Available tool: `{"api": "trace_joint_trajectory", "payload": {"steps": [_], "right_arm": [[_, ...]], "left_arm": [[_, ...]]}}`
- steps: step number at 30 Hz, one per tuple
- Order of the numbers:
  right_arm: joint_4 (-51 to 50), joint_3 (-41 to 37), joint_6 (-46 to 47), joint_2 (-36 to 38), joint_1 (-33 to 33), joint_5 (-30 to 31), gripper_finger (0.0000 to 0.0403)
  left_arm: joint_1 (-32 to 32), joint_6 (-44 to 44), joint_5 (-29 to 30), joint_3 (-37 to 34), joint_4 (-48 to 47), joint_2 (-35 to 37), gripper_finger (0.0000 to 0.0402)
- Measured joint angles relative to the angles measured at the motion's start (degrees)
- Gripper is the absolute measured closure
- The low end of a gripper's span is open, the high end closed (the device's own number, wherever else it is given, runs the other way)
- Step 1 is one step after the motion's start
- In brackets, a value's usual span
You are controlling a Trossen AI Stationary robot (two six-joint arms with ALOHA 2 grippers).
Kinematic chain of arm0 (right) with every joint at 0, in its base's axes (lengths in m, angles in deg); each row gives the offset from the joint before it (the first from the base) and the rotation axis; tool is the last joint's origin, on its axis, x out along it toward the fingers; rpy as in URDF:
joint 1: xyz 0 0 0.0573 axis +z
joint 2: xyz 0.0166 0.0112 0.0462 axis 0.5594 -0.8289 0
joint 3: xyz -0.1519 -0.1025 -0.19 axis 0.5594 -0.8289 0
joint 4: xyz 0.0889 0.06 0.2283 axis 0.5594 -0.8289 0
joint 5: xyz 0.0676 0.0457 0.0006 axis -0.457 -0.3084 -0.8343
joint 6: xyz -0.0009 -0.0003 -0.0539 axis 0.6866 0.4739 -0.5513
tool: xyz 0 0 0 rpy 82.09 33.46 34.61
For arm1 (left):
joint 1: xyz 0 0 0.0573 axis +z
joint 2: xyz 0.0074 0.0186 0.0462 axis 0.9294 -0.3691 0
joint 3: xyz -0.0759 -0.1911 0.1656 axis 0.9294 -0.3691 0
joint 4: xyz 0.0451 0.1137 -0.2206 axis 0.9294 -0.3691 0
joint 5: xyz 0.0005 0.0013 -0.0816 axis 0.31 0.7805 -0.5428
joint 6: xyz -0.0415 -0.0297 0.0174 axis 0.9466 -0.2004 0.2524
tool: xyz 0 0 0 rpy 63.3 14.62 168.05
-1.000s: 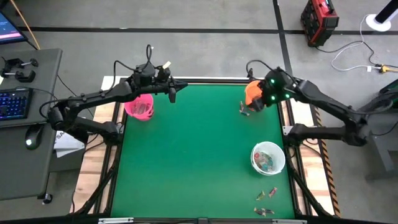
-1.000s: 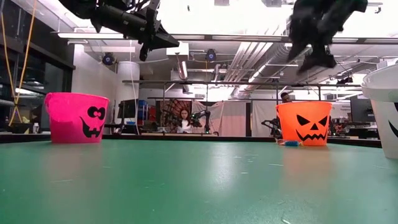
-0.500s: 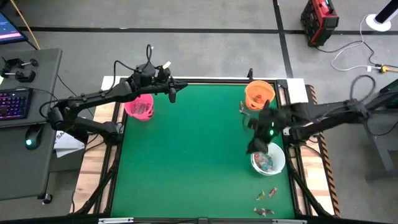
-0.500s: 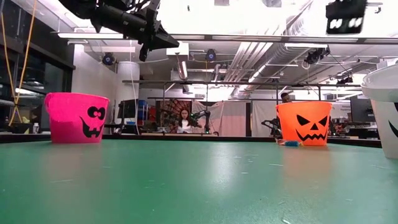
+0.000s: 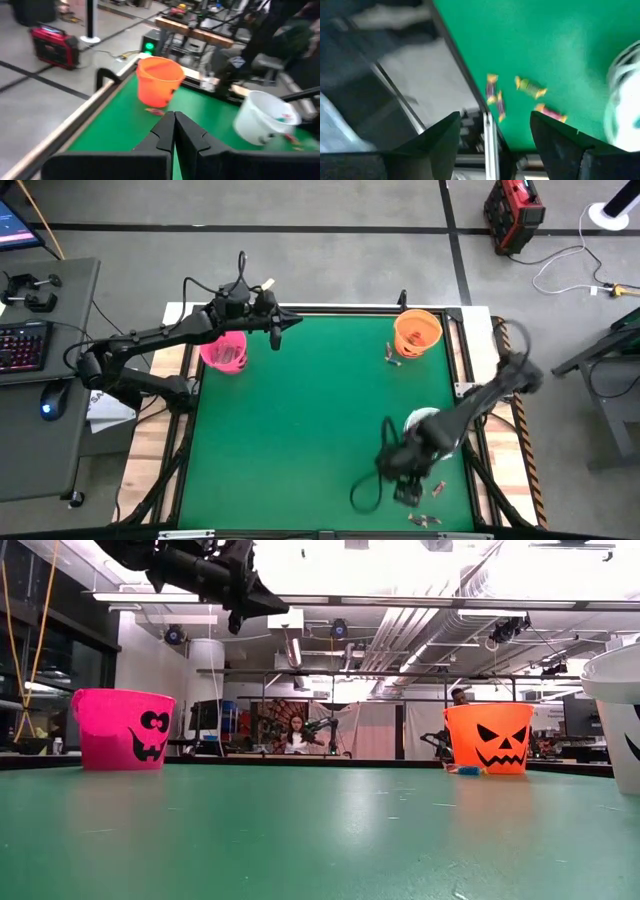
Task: Sort candy by brand, put in halloween buckets
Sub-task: Put the green candy into the orange bucket
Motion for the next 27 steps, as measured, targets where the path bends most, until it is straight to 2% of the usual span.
{"api": "trace_joint_trajectory", "payload": {"steps": [5,10,13,18,27], "right_arm": [[-3.3,5.1,-4.6,-10.1,5.1,-4.7,0.0171],[-4.5,5.4,-12.7,-16.2,8.1,-5.1,0.0171],[-6.4,5.4,-18.7,-18.4,8.2,-2.5,0.0171],[-6.5,4.1,-25.1,-19.3,8.8,6.8,0.0171],[-1.3,-2.8,-29.0,-19.4,14.3,11.7,0.0171]], "left_arm": [[-0.1,3.9,-5.7,0.0,0.4,0.0,0.0401],[-0.2,7.4,-12.3,0.0,2.1,0.0,0.0401],[-0.5,10.1,-14.2,0.0,3.7,0.0,0.0401],[-1.6,15.2,-14.2,0.0,9.0,0.0,0.0402],[-5.0,22.4,-14.1,0.0,18.4,0.0,0.0402]]}}
